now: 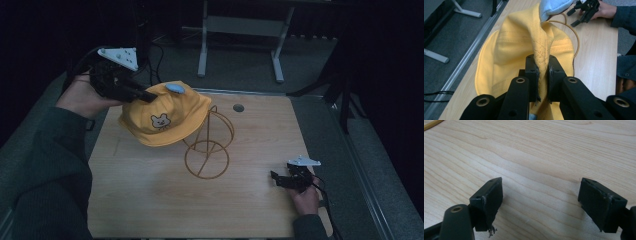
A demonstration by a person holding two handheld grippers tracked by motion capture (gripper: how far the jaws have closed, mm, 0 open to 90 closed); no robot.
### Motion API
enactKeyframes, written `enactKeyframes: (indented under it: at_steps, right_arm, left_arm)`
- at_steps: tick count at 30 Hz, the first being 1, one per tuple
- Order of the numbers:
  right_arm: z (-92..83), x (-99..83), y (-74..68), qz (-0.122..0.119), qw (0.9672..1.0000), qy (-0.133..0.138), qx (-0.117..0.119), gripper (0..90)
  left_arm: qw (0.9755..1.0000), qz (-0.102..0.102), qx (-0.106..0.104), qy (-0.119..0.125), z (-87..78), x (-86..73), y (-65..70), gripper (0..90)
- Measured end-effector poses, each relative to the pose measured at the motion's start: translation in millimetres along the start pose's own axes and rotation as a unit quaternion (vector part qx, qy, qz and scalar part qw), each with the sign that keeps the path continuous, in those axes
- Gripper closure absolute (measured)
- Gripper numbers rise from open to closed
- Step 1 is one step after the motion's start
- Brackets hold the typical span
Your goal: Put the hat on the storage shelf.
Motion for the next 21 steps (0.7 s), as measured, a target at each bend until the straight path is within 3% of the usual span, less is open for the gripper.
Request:
enactKeyframes:
  at_steps: [21]
  right_arm:
    - [-0.1,0.1,-0.2,0.002,1.0000,-0.001,0.000,20.0]
  left_arm:
    - [0.9997,0.019,-0.006,0.011,-5.0,18.8,6.3,81.7]
Point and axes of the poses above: each handheld gripper's, and its own axes: z roughly forward along the jaws, x roughly out of its top, y roughly to its right, the point moved 3 cm from there along z, roughly forward along the jaws, and after that the axes turned 1 degree about -x, right-handed, at the moved point
